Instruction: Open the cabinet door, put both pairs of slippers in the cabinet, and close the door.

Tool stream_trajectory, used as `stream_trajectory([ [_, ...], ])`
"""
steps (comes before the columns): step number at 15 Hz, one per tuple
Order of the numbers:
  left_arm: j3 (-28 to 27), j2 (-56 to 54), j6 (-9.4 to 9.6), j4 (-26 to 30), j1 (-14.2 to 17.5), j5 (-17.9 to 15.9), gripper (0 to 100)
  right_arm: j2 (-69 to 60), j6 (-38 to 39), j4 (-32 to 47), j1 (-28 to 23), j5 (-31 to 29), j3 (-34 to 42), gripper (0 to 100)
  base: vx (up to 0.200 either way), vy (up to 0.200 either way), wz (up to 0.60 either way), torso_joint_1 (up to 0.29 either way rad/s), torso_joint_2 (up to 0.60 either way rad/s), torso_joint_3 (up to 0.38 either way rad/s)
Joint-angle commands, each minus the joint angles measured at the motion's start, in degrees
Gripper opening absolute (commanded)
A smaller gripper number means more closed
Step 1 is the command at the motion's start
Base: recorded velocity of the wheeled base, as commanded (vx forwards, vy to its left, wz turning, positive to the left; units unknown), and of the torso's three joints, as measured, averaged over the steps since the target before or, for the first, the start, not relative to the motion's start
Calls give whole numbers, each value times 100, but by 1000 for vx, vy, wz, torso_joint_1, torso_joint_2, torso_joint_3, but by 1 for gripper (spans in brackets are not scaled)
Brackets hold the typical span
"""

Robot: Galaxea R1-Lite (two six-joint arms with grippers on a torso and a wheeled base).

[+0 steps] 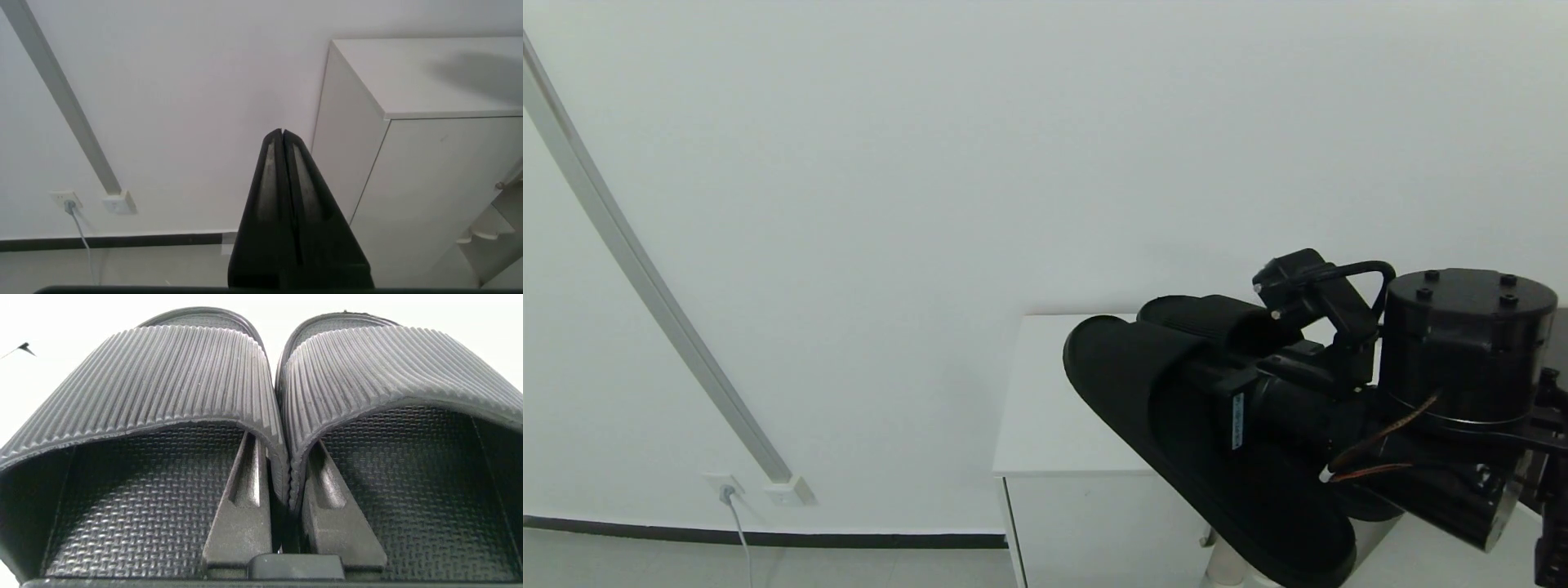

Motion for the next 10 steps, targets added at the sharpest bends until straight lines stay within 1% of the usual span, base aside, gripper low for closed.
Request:
stream_trajectory([
  [1, 1, -1, -13, -1, 1, 9, 0, -76, 4, 28, -33, -1, 46, 0, 0, 0, 0, 0, 0, 0],
  [6, 1, -1, -4, -1, 1, 0, 0, 29, -120, 10, -208, -10, 29, 0, 0, 0, 0, 0, 0, 0],
  [10, 1, -1, -4, -1, 1, 0, 0, 38, -111, 19, -208, -1, 37, 0, 0, 0, 0, 0, 0, 0],
])
